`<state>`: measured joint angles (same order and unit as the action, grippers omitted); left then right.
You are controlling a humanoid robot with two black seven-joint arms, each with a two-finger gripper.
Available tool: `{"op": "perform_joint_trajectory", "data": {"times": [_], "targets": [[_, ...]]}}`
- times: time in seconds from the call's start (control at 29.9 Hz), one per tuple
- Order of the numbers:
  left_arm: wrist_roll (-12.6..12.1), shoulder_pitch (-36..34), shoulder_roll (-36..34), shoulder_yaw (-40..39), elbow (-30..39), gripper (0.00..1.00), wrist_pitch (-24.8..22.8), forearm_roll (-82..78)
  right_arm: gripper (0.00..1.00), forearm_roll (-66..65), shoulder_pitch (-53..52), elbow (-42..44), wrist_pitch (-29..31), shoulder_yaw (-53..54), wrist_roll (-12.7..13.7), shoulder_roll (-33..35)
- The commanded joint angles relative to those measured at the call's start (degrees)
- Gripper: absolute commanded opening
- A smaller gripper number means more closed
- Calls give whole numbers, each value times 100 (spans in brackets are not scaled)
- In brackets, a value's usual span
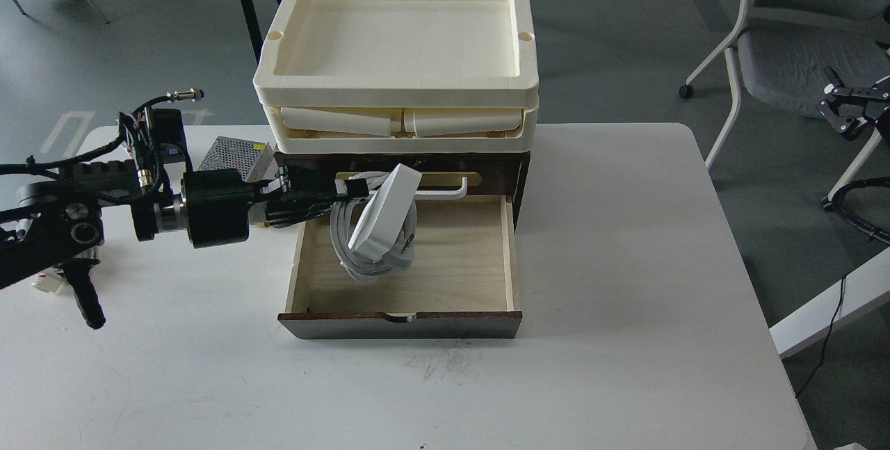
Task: Put charging cable into cabinet
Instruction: 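Carry the power strip with the left gripper over the open drawer, then lower the power strip into the drawer and open the left gripper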
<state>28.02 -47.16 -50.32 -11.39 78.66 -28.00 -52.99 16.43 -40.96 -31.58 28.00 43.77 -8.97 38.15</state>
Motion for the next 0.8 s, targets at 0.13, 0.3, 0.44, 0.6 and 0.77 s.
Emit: {"op": "perform_joint_trajectory", "data": {"times": [0.13, 0.3, 0.44, 0.6, 0.77], "targets": [[-2, 303, 541, -12, -912, 0, 0, 122, 100, 0, 0, 3, 0, 0, 0, -9], [-2, 374, 725, -12, -1221, 0, 0, 140, 100, 0, 26, -6, 0, 0, -8, -1], [-2, 435, 953, -3, -1528, 0, 0, 140, 100, 0, 26, 3, 0, 8, 0, -1], [-2, 550, 1235, -3, -1862, 0, 0, 140, 100, 0, 44, 3, 0, 0, -8, -1], [-2, 664, 1455, -3, -2065, 2, 0, 131, 100, 0, 62, 3, 0, 0, -8, -1]]}}
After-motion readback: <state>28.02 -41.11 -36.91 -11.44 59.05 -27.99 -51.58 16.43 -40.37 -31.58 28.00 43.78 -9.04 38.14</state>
